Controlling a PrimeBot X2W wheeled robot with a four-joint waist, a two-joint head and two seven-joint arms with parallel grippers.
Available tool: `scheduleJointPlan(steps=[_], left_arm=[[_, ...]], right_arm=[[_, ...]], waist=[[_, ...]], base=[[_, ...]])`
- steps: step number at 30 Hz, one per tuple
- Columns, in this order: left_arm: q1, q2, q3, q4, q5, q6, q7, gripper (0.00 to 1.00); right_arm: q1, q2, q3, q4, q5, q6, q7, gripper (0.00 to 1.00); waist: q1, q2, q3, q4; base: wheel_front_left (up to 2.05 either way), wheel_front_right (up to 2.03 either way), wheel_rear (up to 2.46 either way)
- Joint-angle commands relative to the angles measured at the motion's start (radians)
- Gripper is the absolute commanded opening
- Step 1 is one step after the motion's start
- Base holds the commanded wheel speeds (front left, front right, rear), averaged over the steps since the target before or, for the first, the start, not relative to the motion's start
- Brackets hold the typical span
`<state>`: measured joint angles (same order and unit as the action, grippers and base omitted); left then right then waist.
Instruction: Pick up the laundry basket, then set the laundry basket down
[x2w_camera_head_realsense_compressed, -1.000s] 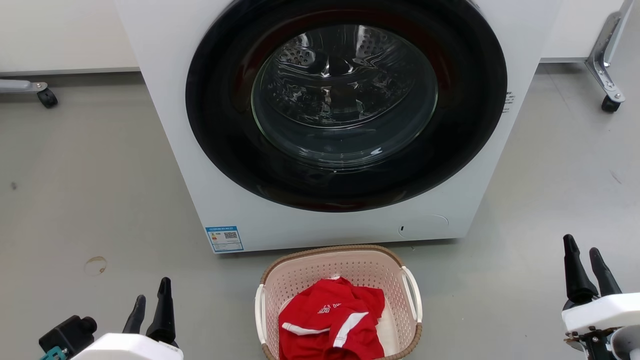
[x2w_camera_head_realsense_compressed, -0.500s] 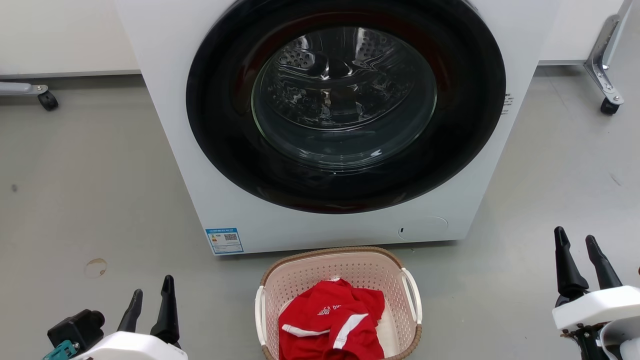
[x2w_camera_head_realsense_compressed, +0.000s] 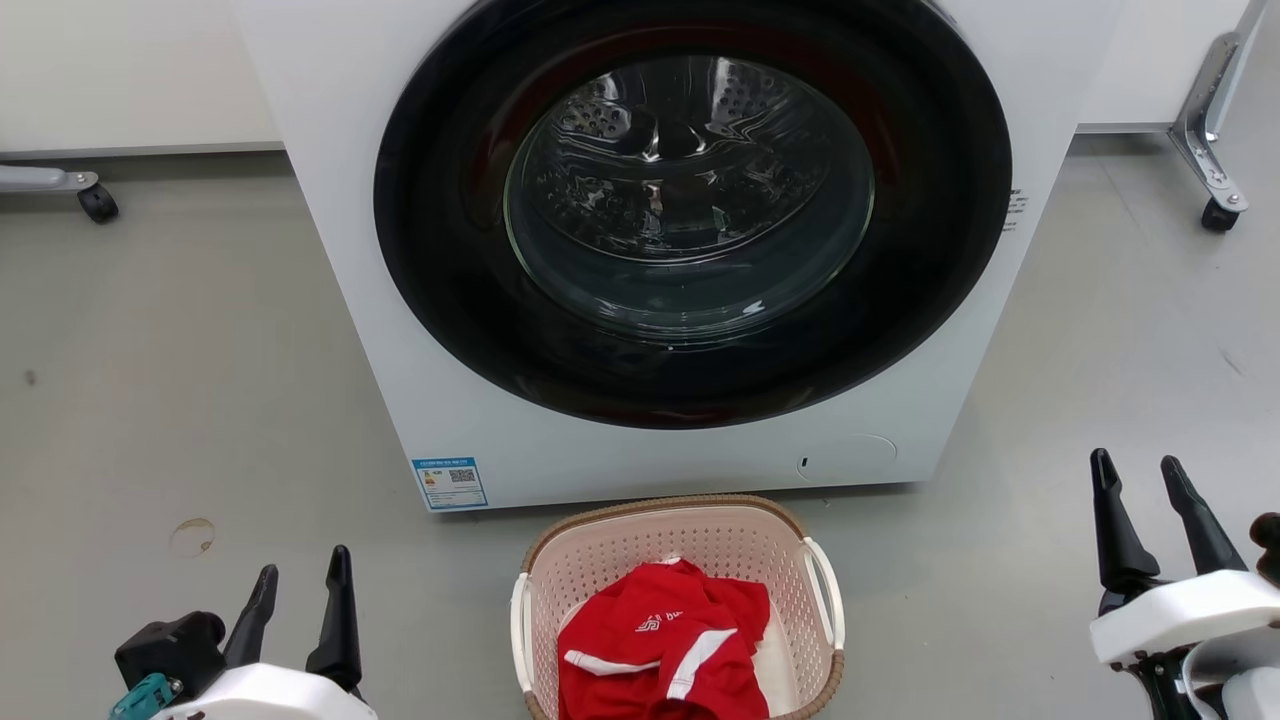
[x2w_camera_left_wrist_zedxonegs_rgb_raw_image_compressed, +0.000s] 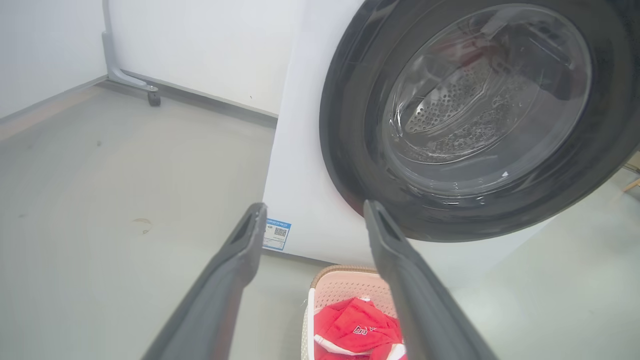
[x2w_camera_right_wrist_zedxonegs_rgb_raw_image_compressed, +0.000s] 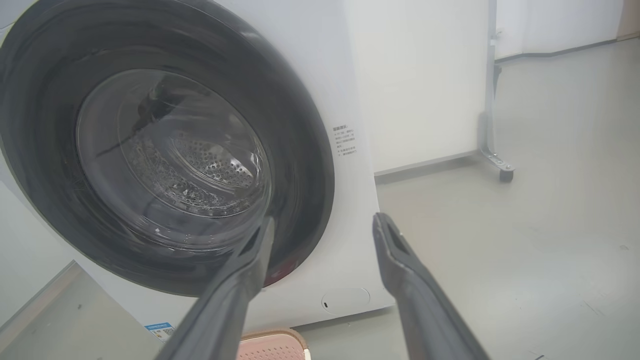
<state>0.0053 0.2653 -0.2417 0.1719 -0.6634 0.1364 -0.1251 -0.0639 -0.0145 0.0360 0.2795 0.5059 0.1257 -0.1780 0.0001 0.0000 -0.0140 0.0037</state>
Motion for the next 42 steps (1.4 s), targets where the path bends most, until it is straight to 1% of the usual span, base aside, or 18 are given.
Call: scheduleJointPlan(steps=[1, 23, 34, 42], left_arm=[[-0.029, 0.029, 0.021, -0.033, 0.035, 0.012, -0.016, 1.00], [-0.036, 0.086, -0.048, -0.059, 0.218, 0.067, -0.075, 1.00], [-0.037, 0.088, -0.052, -0.053, 0.209, 0.069, -0.071, 1.00], [-0.038, 0.092, -0.059, -0.048, 0.198, 0.068, -0.048, 1.00]], right_arm=[[-0.063, -0.027, 0.022, -0.033, -0.037, 0.004, -0.022, 1.00], [-0.086, -0.036, 0.062, -0.036, -0.259, 0.005, -0.084, 1.00], [-0.085, -0.036, 0.063, -0.029, -0.256, 0.005, -0.084, 1.00], [-0.086, -0.036, 0.076, 0.014, -0.249, 0.005, -0.083, 1.00]], waist=[[0.0000, 0.0000, -0.001, 0.000], [0.0000, 0.0000, -0.003, 0.000], [0.0000, 0.0000, -0.005, 0.001], [0.0000, 0.0000, -0.008, 0.005]], base=[[0.00, 0.00, 0.00], [0.00, 0.00, 0.00], [0.00, 0.00, 0.00], [0.00, 0.00, 0.00]])
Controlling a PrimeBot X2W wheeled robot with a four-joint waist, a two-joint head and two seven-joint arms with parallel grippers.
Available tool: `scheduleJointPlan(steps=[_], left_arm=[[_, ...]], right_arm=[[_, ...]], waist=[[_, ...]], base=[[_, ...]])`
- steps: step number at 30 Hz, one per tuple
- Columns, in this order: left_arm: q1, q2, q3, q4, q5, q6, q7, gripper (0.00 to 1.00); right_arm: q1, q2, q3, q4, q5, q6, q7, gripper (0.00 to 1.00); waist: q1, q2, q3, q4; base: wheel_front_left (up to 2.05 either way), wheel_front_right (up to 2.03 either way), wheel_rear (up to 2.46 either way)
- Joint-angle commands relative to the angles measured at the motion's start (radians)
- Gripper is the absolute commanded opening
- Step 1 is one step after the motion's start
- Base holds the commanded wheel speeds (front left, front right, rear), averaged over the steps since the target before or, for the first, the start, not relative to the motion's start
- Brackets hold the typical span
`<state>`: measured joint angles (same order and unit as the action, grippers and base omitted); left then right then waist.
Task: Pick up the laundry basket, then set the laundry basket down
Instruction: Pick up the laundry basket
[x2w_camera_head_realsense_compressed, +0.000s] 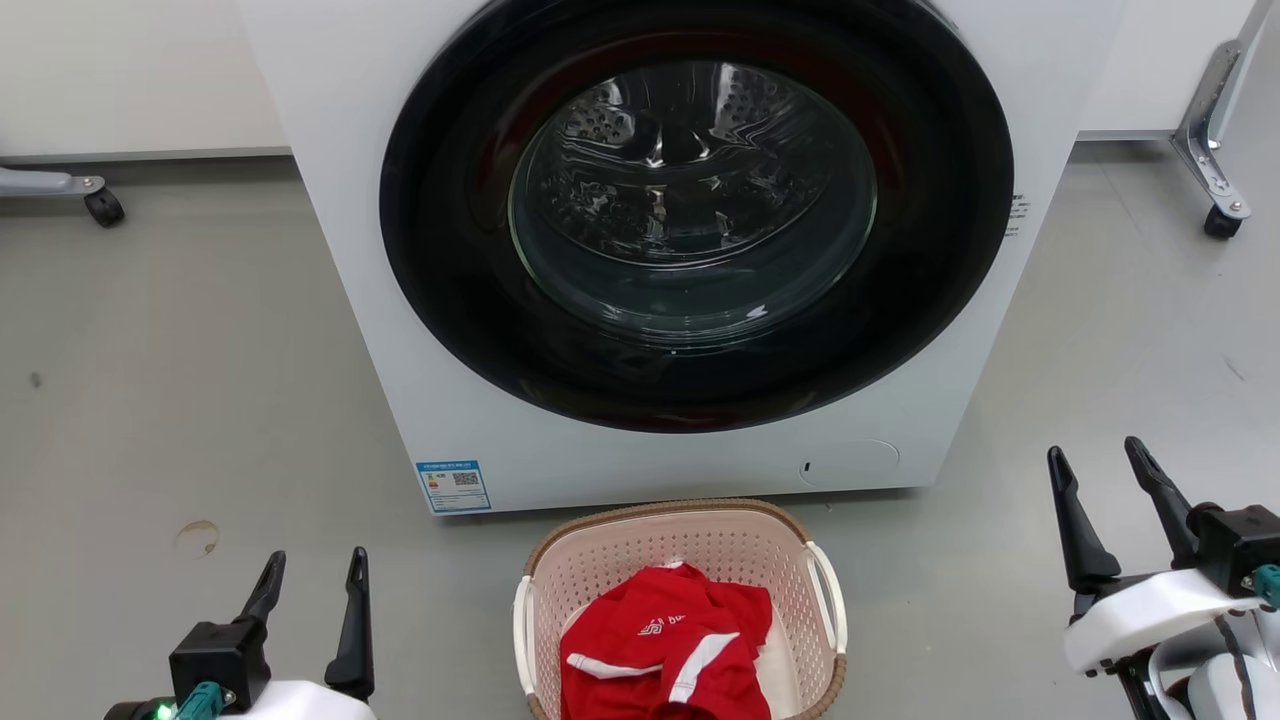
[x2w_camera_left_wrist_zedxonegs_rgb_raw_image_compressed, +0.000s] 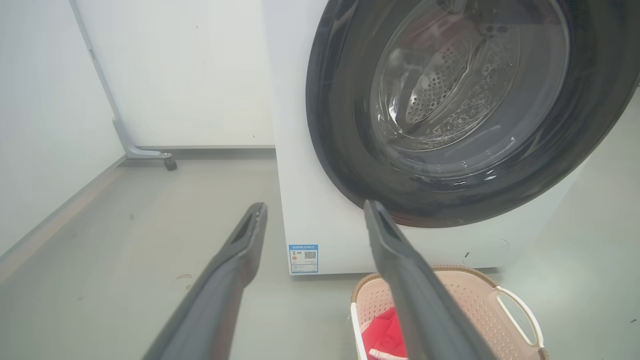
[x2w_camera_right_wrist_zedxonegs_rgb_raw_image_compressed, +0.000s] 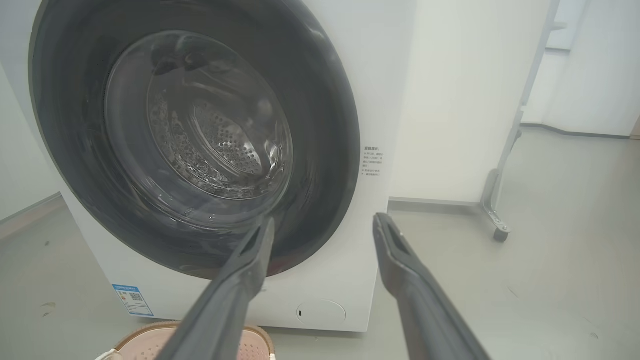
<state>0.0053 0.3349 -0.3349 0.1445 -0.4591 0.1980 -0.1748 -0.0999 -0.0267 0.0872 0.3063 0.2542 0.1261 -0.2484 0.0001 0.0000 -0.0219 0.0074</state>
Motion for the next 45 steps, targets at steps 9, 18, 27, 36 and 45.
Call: scheduleJointPlan(steps=[9, 18, 27, 36, 45], left_arm=[[-0.057, 0.031, 0.024, -0.043, -0.016, 0.007, 0.049, 1.00], [-0.106, 0.021, 0.018, -0.052, -0.020, 0.001, 0.044, 1.00], [-0.198, -0.013, 0.002, 0.000, -0.023, -0.027, 0.004, 1.00], [-0.288, -0.052, -0.012, 0.077, -0.036, -0.067, -0.031, 1.00], [-0.381, -0.110, -0.045, 0.186, -0.045, -0.130, -0.061, 1.00]], right_arm=[[-0.067, -0.023, 0.028, 0.014, 0.003, 0.005, 0.017, 1.00], [-0.087, -0.023, 0.014, -0.002, -0.010, 0.005, 0.024, 1.00], [-0.123, -0.025, 0.002, -0.025, -0.023, 0.005, 0.025, 1.00], [-0.151, -0.027, 0.003, -0.022, -0.002, 0.005, 0.010, 1.00], [-0.176, -0.026, 0.031, 0.016, 0.029, 0.005, -0.006, 1.00]], waist=[[0.0000, 0.0000, 0.043, 0.015], [0.0000, 0.0000, 0.168, 0.030], [0.0000, 0.0000, 0.340, 0.044], [0.0000, 0.0000, 0.515, 0.065], [0.0000, 0.0000, 0.676, 0.085]], base=[[0.00, 0.00, 0.00], [0.00, 0.00, 0.00], [0.00, 0.00, 0.00], [0.00, 0.00, 0.00], [0.00, 0.00, 0.00]])
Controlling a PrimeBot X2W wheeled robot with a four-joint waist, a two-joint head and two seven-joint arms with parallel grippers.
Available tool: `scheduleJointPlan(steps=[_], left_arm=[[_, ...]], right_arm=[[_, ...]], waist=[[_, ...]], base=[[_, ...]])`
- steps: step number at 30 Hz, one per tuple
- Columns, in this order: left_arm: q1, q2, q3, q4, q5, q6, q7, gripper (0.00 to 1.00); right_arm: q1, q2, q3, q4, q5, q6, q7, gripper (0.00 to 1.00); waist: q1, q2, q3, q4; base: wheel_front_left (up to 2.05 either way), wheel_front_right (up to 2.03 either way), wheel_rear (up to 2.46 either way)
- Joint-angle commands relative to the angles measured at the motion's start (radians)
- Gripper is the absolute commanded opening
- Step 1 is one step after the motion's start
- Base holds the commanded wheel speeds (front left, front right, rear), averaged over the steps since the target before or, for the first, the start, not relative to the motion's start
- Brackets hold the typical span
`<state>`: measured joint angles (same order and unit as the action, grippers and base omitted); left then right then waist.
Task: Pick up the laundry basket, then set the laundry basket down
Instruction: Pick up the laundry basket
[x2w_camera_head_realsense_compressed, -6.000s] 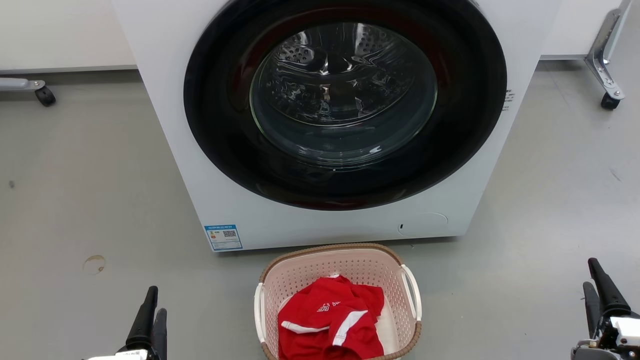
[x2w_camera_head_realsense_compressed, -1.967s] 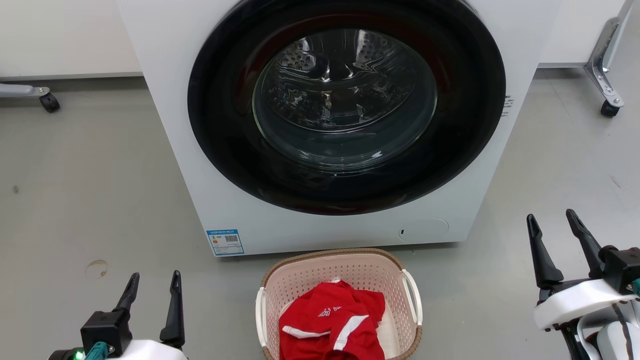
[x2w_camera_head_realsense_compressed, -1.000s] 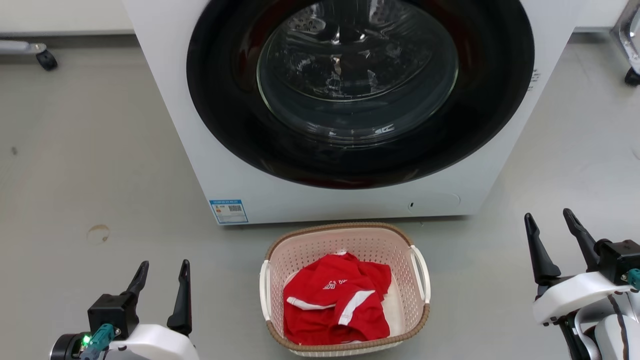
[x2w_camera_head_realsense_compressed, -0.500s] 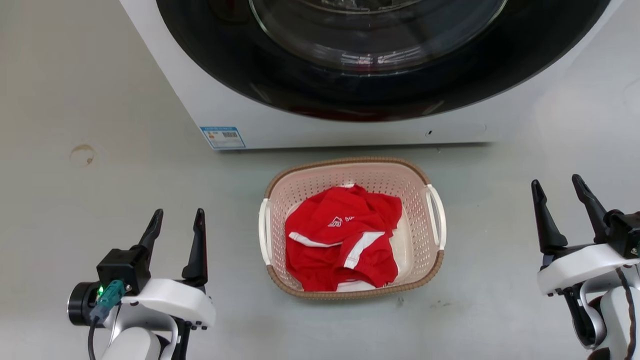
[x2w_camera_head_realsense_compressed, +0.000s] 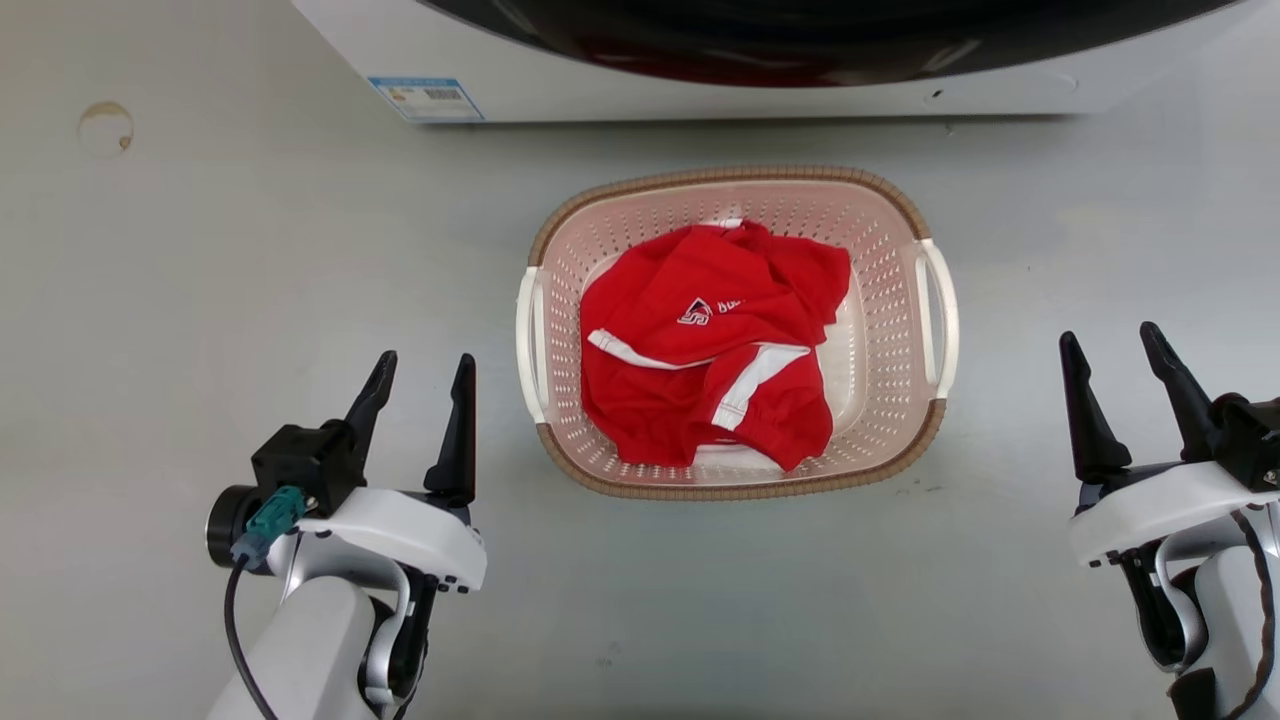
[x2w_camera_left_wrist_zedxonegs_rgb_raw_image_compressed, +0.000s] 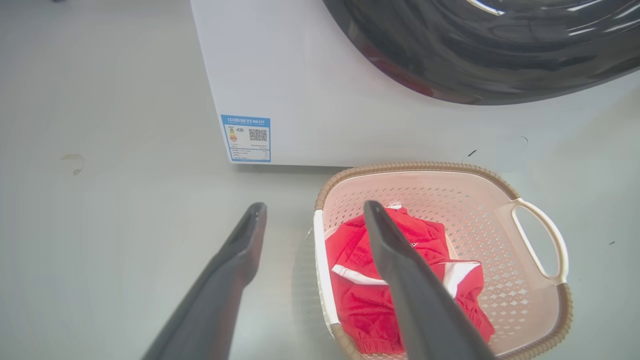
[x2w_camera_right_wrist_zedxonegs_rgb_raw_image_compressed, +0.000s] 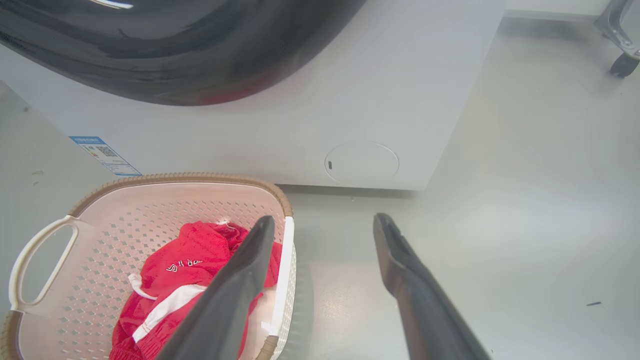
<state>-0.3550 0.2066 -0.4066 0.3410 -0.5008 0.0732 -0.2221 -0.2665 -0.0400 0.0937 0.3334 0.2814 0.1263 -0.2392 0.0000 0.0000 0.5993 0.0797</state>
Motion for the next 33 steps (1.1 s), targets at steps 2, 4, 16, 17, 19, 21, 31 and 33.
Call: scheduleJointPlan(steps=[2, 4, 16, 17, 19, 21, 31, 33], left_arm=[[-0.041, 0.004, 0.021, 0.012, -0.003, -0.017, -0.020, 1.00], [-0.071, -0.017, 0.014, 0.046, -0.002, -0.036, -0.028, 1.00], [-0.208, -0.080, 0.011, 0.208, 0.008, -0.129, -0.039, 1.00], [-0.221, -0.085, 0.014, 0.220, 0.010, -0.138, -0.039, 1.00], [-0.246, -0.094, 0.018, 0.247, 0.016, -0.154, -0.039, 1.00], [-0.271, -0.102, 0.024, 0.270, 0.023, -0.168, -0.039, 1.00], [-0.380, -0.112, 0.019, 0.412, 0.045, -0.203, -0.039, 1.00], [-0.397, -0.107, 0.001, 0.426, 0.035, -0.203, -0.040, 1.00]], right_arm=[[-0.014, -0.013, 0.029, -0.006, 0.009, 0.004, -0.017, 1.00], [-0.021, -0.013, 0.033, -0.002, 0.017, 0.004, -0.020, 1.00], [-0.089, -0.012, 0.076, 0.020, 0.039, 0.004, -0.022, 1.00], [-0.096, -0.012, 0.084, 0.026, 0.041, 0.004, -0.022, 1.00], [-0.111, -0.012, 0.098, 0.037, 0.046, 0.004, -0.022, 1.00], [-0.127, -0.011, 0.109, 0.049, 0.049, 0.004, -0.022, 1.00], [-0.230, -0.011, 0.164, 0.115, 0.082, 0.004, -0.022, 1.00], [-0.247, -0.011, 0.175, 0.129, 0.087, 0.004, -0.022, 1.00]], waist=[[0.0000, 0.0000, 0.088, 0.016], [0.0000, 0.0000, 0.135, 0.022], [0.0000, 0.0000, 0.261, 0.042], [0.0000, 0.0000, 0.269, 0.043], [0.0000, 0.0000, 0.282, 0.045], [0.0000, 0.0000, 0.294, 0.046], [0.0000, 0.0000, 0.330, 0.042], [0.0000, 0.0000, 0.336, 0.038]], base=[[0.00, 0.00, 0.00], [0.00, 0.00, 0.00], [0.00, 0.00, 0.00], [0.00, 0.00, 0.00], [0.00, 0.00, 0.00], [0.00, 0.00, 0.00], [0.00, 0.00, 0.00], [0.00, 0.00, 0.00]])
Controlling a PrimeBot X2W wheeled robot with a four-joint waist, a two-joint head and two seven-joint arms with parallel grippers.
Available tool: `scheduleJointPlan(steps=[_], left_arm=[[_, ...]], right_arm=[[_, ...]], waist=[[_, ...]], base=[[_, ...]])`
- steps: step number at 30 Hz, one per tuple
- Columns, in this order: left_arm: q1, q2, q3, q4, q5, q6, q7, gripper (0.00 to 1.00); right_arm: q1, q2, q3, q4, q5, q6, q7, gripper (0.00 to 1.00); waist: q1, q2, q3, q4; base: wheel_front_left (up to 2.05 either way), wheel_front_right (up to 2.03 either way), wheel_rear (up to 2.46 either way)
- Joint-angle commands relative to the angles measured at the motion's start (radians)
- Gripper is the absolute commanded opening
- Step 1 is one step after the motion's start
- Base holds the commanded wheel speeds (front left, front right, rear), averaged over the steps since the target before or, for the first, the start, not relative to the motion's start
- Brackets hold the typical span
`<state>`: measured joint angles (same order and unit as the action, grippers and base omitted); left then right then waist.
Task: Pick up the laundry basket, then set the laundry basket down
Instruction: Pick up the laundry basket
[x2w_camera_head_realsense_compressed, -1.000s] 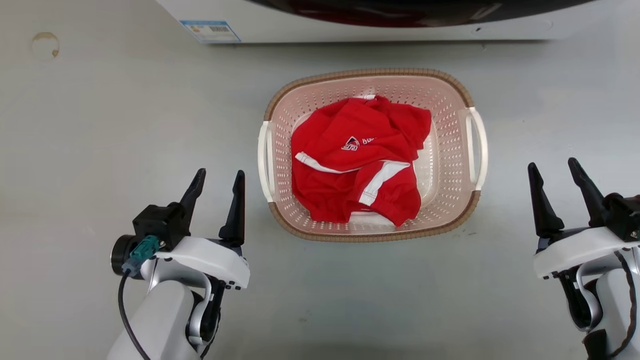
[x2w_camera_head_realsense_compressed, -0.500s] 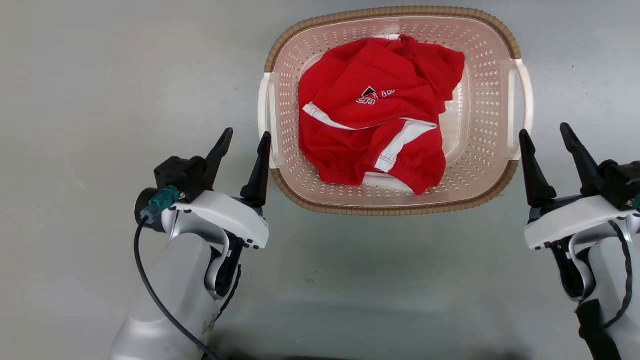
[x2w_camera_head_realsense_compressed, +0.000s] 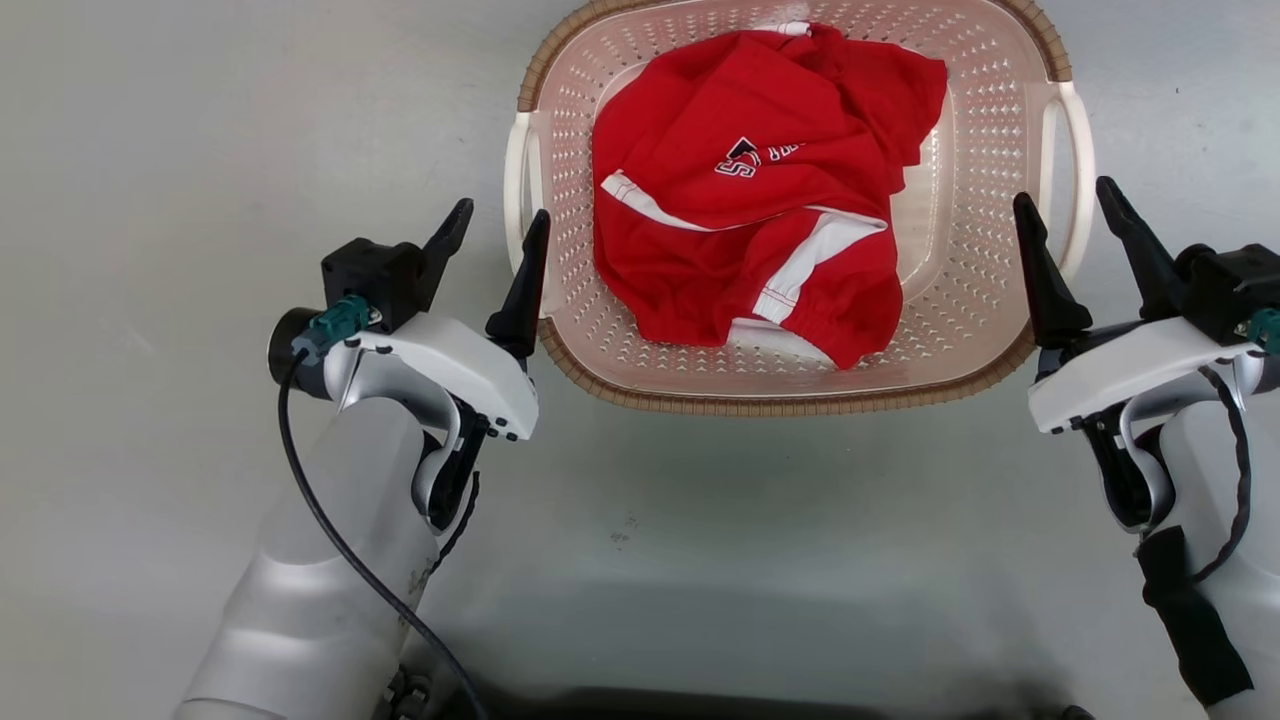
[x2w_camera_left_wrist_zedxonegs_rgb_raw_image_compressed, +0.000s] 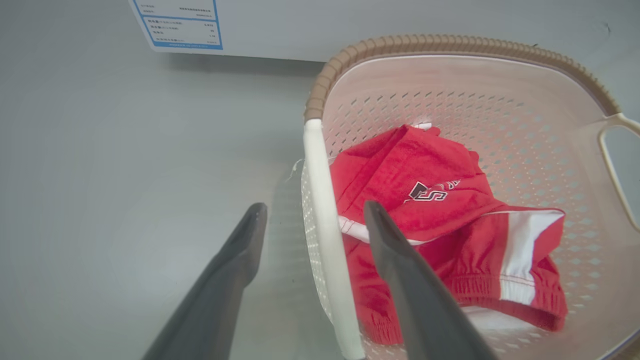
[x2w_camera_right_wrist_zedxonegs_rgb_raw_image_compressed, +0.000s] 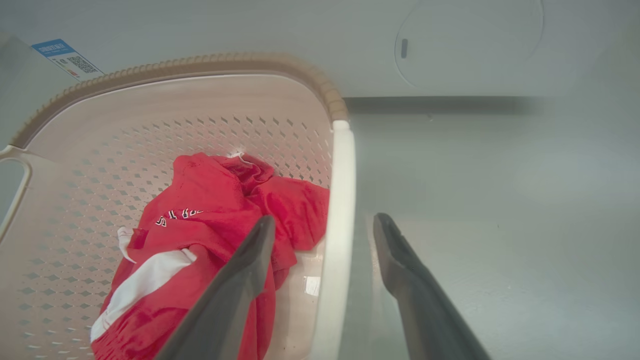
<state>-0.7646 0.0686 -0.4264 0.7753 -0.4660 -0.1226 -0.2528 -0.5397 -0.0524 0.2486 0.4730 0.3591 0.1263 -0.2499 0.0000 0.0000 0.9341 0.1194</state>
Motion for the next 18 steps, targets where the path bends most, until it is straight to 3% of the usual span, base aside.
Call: scheduleJointPlan(steps=[1, 10, 18], left_arm=[[0.006, 0.036, 0.006, 0.002, -0.005, -0.008, -0.009, 1.00], [-0.067, 0.078, -0.102, 0.079, -0.082, -0.008, -0.009, 1.00], [-0.127, 0.080, -0.182, 0.153, -0.142, -0.008, -0.009, 1.00]], right_arm=[[0.018, 0.002, 0.024, -0.005, 0.013, 0.004, -0.012, 1.00], [-0.044, 0.002, 0.079, 0.064, 0.051, 0.004, -0.012, 1.00], [-0.098, 0.002, 0.128, 0.119, 0.090, 0.004, -0.012, 1.00]], waist=[[0.0000, 0.0000, 0.004, -0.003], [0.0000, 0.0000, 0.025, -0.009], [0.0000, 0.0000, 0.041, -0.013]], base=[[0.00, 0.00, 0.00], [0.00, 0.00, 0.00], [0.00, 0.00, 0.00]])
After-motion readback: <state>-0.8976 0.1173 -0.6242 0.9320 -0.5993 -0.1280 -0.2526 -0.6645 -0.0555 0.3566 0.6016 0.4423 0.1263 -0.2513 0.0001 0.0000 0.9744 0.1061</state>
